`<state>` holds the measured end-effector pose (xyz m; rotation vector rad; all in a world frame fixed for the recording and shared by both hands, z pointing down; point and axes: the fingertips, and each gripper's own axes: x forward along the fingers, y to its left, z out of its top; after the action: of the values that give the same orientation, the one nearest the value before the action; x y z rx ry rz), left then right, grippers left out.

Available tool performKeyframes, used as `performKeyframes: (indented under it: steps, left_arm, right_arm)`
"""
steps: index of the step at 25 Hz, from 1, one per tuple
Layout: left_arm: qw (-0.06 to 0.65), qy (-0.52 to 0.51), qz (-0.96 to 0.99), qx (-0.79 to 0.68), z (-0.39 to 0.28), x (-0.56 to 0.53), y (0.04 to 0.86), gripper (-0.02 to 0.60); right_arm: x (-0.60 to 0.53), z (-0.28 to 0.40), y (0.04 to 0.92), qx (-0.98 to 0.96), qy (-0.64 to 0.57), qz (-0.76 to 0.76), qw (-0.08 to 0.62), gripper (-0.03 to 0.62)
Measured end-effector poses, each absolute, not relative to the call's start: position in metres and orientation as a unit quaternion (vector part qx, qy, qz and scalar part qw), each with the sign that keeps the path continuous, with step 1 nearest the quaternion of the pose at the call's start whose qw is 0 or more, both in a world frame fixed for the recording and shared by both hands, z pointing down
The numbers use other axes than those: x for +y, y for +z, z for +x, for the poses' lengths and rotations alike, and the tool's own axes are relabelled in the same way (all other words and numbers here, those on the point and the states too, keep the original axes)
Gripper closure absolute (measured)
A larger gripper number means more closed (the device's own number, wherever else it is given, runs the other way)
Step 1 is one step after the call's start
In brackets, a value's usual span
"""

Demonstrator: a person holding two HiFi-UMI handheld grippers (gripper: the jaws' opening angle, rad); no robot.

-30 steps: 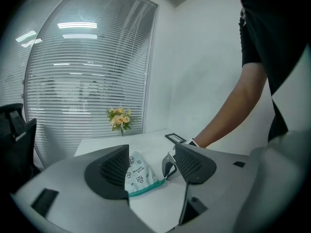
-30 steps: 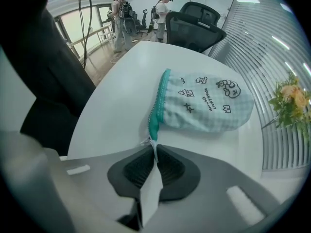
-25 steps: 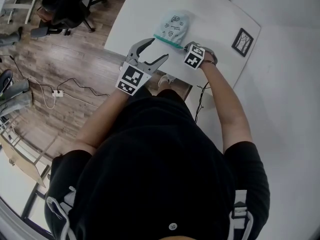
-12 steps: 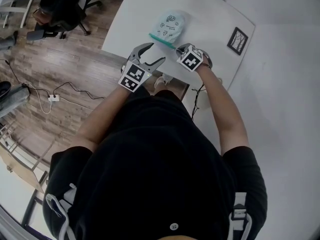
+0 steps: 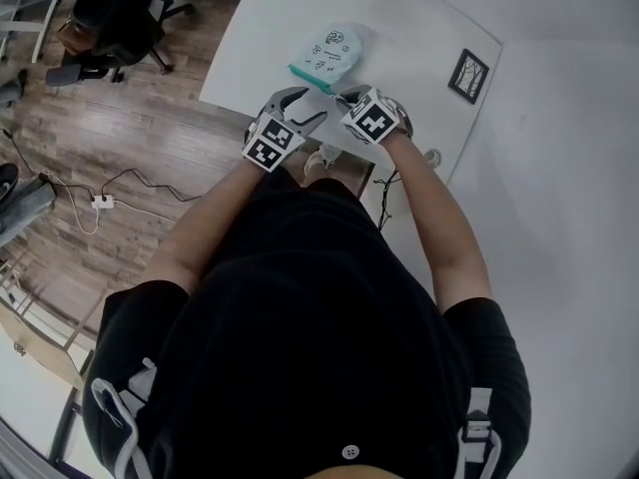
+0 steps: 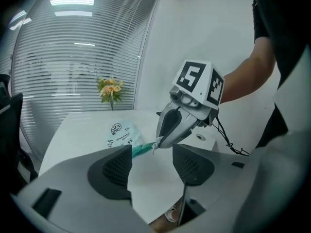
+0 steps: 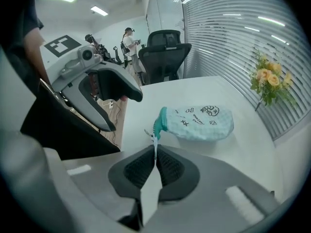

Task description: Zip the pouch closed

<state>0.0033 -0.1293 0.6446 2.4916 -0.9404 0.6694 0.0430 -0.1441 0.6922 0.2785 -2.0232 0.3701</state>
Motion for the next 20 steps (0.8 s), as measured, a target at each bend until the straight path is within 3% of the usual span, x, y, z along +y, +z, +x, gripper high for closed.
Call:
performKeyframes:
  steps: [12,20]
  left_arm:
    - [0.211,0.279,0.890,-0.293,0.017,-0.128,0.678,0.390]
    - [0.215,0.293,0.885,-0.290,0.020,-0.123,0.685,0.550]
  right_arm:
    - [-0.128,0.026,0.684,-0.843,0.167,0.125,0.497,0.574]
    - [-0.120,0.030,0.683,-0.842,0.182,0.138,0.489,0.574]
